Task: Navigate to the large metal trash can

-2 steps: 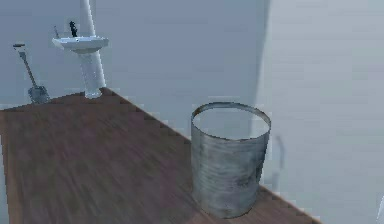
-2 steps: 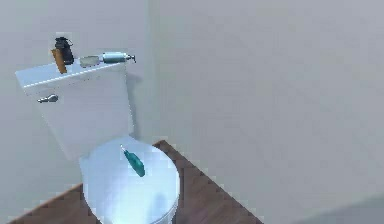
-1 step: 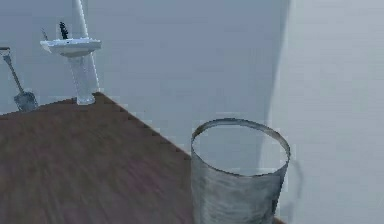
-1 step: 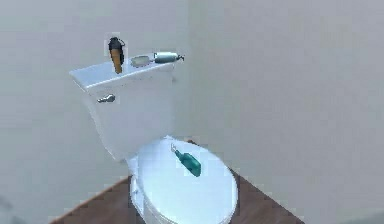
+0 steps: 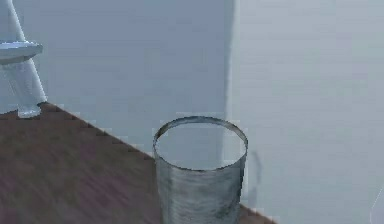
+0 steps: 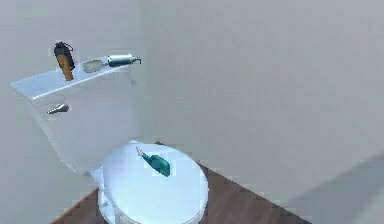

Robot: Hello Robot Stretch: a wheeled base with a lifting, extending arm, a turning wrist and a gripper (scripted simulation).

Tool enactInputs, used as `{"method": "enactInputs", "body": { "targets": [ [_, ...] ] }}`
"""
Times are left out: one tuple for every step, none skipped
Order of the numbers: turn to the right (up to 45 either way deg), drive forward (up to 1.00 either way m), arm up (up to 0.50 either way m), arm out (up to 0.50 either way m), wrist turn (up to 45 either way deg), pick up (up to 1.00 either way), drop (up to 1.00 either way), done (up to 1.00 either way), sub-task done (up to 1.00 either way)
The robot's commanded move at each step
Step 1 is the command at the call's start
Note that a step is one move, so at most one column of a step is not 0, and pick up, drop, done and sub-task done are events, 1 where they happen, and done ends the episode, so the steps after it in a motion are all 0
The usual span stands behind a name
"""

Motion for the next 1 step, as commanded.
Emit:
{"method": "enactInputs", "body": {
  "targets": [
    [0.0, 0.0, 0.0, 0.0, 0.0, 0.0, 0.0, 1.0, 0.0]
  ]
}}
